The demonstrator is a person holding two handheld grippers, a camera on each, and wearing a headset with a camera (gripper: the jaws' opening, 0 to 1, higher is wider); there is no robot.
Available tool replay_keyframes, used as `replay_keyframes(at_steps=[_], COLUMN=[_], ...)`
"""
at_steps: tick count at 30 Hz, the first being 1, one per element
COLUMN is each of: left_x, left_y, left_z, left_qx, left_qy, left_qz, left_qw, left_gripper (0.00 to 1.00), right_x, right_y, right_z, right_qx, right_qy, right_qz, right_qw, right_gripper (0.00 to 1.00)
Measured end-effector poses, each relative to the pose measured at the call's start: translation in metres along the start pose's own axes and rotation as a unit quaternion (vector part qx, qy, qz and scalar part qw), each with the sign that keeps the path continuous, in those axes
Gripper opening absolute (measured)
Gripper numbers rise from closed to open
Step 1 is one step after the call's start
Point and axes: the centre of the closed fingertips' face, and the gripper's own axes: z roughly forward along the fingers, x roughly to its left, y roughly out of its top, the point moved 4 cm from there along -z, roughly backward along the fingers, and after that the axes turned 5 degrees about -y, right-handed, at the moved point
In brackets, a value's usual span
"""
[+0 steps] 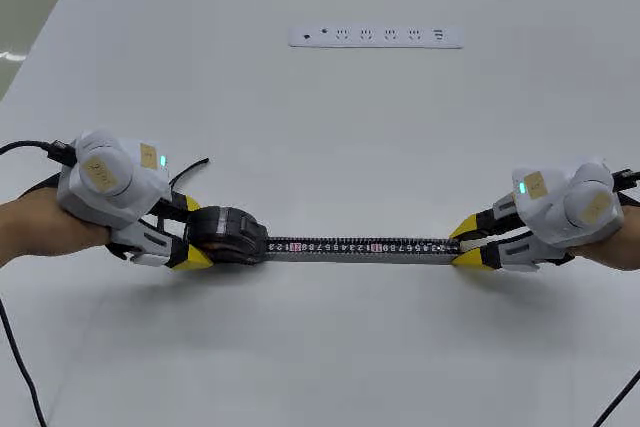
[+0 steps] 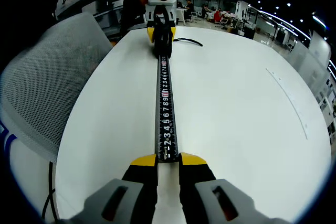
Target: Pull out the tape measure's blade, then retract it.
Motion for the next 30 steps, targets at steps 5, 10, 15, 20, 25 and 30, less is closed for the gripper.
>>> replay_keyframes(at_steps=[5, 10, 15, 20, 25, 30], left_x=[0.001, 0.000, 0.000, 0.002, 0.001, -0.006], left_y=[0.001, 0.001, 0.000, 0.000, -0.004, -0.009], left_z=[0.001, 0.001, 0.001, -0.005, -0.010, -0.015], left_qx=[0.004, 0.007, 0.011, -0.002, -0.006, -0.013], left_qy=[-0.003, -0.005, 0.002, 0.019, 0.030, 0.039], left_qz=[-0.007, -0.007, -0.003, -0.007, -0.012, -0.032], left_qw=[1.0000, 0.9999, 0.9999, 0.9998, 0.9995, 0.9986], left_gripper=[0.30, 0.31, 0.31, 0.35, 0.41, 0.47], right_x=[-0.003, -0.001, -0.001, -0.001, 0.001, 0.003], right_y=[-0.001, 0.001, 0.004, 0.005, 0.003, 0.000], right_z=[0.000, -0.001, 0.000, -0.001, -0.003, -0.008], right_qx=[0.008, 0.009, 0.013, 0.017, 0.024, 0.028], right_qy=[-0.001, -0.003, -0.008, -0.012, -0.019, -0.030], right_qz=[-0.003, 0.001, -0.006, -0.009, -0.011, -0.009], right_qw=[1.0000, 1.0000, 0.9999, 0.9997, 0.9995, 0.9991], right_gripper=[0.14, 0.15, 0.18, 0.20, 0.26, 0.33])
